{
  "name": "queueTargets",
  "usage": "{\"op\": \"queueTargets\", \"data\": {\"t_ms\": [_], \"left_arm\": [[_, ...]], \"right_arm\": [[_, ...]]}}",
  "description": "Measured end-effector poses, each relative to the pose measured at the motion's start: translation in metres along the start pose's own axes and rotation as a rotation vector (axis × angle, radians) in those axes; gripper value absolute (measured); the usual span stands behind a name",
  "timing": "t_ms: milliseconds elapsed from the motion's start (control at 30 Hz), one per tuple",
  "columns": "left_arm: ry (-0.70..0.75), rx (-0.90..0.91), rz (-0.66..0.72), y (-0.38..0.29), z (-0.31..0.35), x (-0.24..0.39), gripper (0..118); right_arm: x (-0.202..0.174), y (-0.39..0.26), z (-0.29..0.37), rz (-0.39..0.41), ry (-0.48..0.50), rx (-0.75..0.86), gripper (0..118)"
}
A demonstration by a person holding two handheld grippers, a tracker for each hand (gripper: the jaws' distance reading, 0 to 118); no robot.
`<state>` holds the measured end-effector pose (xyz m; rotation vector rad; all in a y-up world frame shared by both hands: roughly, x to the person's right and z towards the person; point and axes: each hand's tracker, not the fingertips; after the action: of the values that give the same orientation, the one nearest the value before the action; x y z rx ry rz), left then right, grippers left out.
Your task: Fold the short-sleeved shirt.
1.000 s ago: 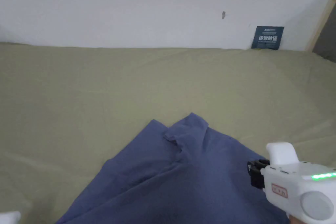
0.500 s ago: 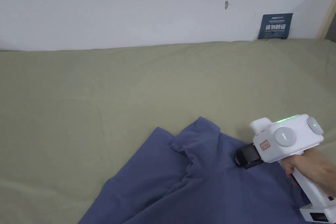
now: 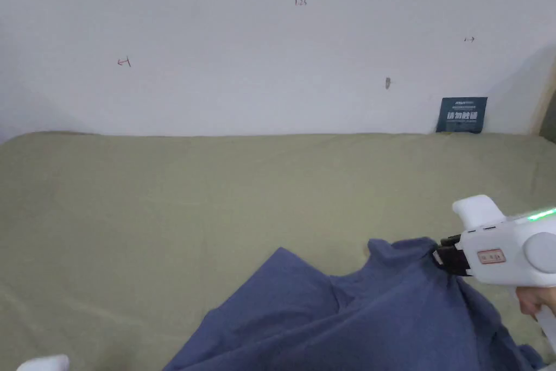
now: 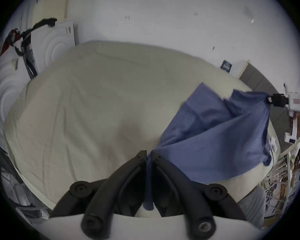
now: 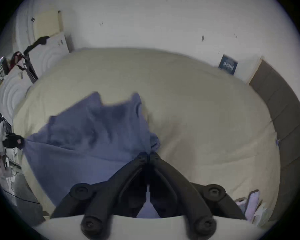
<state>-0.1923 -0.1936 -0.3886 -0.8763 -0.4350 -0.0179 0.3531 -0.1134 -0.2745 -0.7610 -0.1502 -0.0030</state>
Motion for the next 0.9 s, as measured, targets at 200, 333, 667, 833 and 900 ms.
{"op": "queueTargets", "data": {"t_ms": [200, 333, 667, 833, 900], "left_arm": [[-0.013, 0.219, -0.053, 0.067, 0.082, 0.034, 3], [0.005, 0.336, -0.106, 0.121, 0.138, 0.055, 3], [0.016, 0.443, -0.147, 0.239, 0.232, 0.090, 3], [0.098, 0.450, -0.178, 0.267, 0.239, 0.099, 3], [0.107, 0.447, -0.170, 0.273, 0.239, 0.102, 3]], "right_arm": [[-0.001, 0.030, 0.141, -0.027, -0.062, 0.244, 3], [0.002, 0.047, 0.215, -0.041, -0.112, 0.370, 3], [0.012, 0.091, 0.310, -0.103, -0.184, 0.526, 3], [0.010, 0.116, 0.305, -0.109, -0.193, 0.536, 3], [0.009, 0.127, 0.299, -0.105, -0.201, 0.537, 3]]}}
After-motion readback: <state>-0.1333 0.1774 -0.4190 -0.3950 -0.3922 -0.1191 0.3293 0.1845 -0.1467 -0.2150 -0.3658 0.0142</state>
